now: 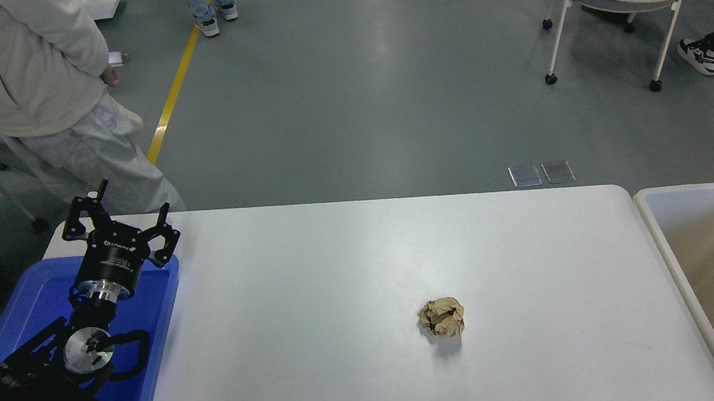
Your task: Tidy desktop
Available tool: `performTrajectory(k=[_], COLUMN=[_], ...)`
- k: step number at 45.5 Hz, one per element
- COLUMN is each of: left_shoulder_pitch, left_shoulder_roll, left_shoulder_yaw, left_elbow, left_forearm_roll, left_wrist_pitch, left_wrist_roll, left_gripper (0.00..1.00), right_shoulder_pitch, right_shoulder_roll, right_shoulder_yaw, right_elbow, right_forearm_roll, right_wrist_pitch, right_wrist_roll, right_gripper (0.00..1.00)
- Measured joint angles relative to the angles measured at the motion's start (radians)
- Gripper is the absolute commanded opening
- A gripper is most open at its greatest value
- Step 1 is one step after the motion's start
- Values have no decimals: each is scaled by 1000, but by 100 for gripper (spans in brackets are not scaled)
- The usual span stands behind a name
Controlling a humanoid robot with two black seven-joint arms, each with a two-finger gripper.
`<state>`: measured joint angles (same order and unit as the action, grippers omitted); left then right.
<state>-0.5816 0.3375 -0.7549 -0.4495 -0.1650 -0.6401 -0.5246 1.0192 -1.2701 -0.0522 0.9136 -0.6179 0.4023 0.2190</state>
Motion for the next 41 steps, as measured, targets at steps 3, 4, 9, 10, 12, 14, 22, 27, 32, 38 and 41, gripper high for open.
performTrajectory(k=[3, 4, 9, 10, 12, 14, 22, 27, 32, 38, 41], left_shoulder_pitch=[0, 0, 0, 0, 0, 0, 0, 0, 0, 0, 0], left_shoulder_roll=[0, 0, 0, 0, 0, 0, 0, 0, 0, 0, 0], left_shoulder_yaw=[0, 0, 0, 0, 0, 0, 0, 0, 0, 0, 0], left_elbow=[0, 0, 0, 0, 0, 0, 0, 0, 0, 0, 0], left_forearm_roll=[0, 0, 0, 0, 0, 0, 0, 1, 1, 1, 1], left_wrist_pitch=[0, 0, 0, 0, 0, 0, 0, 0, 0, 0, 0], left_wrist_roll=[0, 0, 0, 0, 0, 0, 0, 0, 0, 0, 0], left_gripper=[100, 100, 100, 100, 100, 100, 100, 100, 100, 100, 100], right_shoulder_pitch=[-43, -56, -131, -145, -174, -200, -303, -349, -380, -411, -424], right_shoulder_roll=[27, 35, 92, 103, 130, 156, 283, 350, 396, 447, 473], right_shoulder_yaw=[1, 1, 4, 4, 4, 5, 11, 21, 32, 40, 43], right_elbow=[-55, -71, -162, -177, -210, -246, -401, -489, -547, -610, -645], right_forearm_roll=[40, 50, 117, 128, 155, 179, 277, 326, 367, 412, 429], right_wrist_pitch=[-4, -5, -9, -9, -10, -11, -10, -8, -7, -9, -9], right_wrist_roll=[13, 17, 36, 38, 44, 49, 61, 65, 63, 60, 58], right_gripper=[0, 0, 0, 0, 0, 0, 0, 0, 0, 0, 0])
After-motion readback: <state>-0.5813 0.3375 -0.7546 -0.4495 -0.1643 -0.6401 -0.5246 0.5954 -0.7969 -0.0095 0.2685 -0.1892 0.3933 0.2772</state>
